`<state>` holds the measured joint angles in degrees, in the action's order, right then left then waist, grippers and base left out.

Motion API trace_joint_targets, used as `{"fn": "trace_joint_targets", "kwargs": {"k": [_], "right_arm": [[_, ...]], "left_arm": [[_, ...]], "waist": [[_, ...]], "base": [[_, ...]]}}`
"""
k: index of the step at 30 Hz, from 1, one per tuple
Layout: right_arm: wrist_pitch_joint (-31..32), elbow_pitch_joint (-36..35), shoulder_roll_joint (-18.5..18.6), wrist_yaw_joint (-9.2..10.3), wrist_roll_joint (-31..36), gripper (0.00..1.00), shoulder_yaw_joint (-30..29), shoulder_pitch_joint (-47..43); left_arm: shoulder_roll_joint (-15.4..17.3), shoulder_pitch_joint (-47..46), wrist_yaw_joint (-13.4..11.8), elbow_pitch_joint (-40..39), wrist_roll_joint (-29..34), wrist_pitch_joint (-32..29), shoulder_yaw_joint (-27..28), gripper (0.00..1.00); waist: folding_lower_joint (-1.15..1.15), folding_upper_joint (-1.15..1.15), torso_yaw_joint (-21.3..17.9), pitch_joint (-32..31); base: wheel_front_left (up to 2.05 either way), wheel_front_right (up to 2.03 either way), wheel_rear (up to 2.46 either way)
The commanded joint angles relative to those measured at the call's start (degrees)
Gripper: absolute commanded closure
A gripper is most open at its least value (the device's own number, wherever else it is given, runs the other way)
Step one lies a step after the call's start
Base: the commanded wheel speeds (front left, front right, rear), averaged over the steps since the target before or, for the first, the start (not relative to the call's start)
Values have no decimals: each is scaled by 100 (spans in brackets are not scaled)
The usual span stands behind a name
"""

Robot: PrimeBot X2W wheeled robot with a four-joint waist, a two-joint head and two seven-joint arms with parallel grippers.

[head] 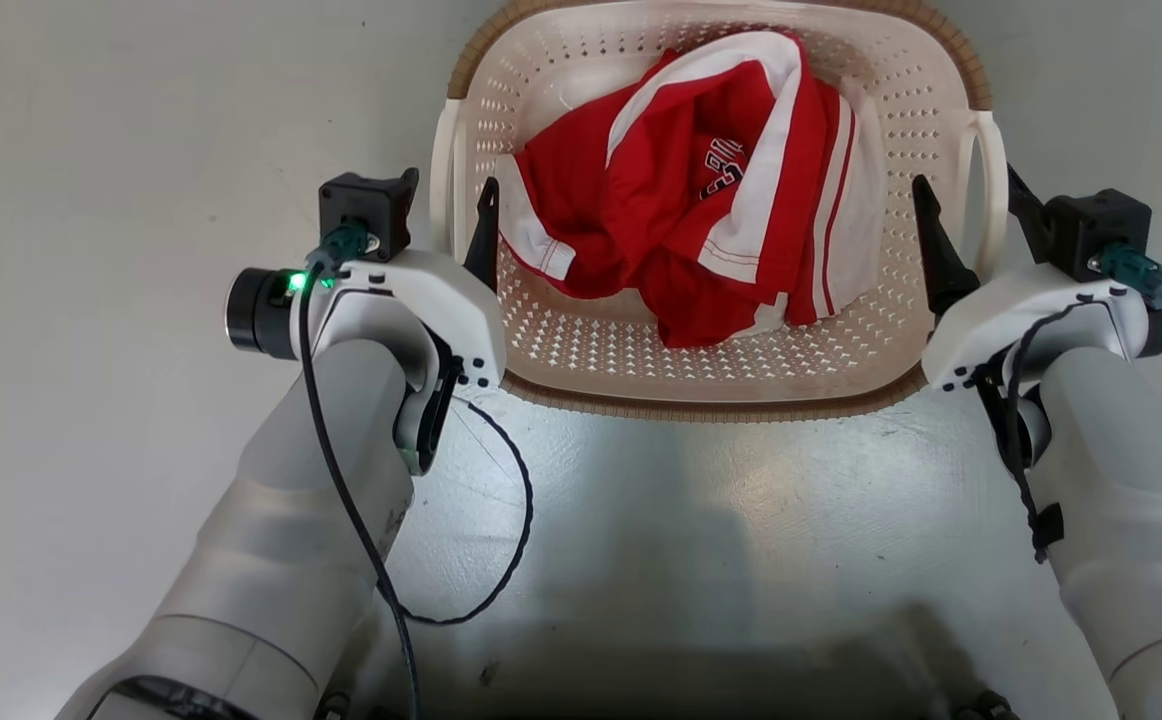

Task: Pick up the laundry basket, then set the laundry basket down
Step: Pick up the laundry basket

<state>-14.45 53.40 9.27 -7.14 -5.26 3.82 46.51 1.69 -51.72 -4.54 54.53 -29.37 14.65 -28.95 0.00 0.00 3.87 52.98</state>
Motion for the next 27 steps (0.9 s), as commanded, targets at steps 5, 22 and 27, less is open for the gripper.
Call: {"fn": "trace_joint_targets", "kwargs": {"k": [5,22,27], "right_arm": [[-55,93,-140,-35,29,0,116,-52],[-55,346,-267,-35,35,0,103,115],[-55,377,-293,-35,36,0,95,144]], "left_arm": [[119,-155,-84,156,-178,35,-145,0],[119,-506,-199,559,-723,35,-814,0],[119,-534,-218,599,-815,35,-913,0]], "waist": [[0,0,-1,102],[0,0,5,213],[0,0,8,219]], "base": [[0,0,0],[0,0,0],[0,0,0]]}}
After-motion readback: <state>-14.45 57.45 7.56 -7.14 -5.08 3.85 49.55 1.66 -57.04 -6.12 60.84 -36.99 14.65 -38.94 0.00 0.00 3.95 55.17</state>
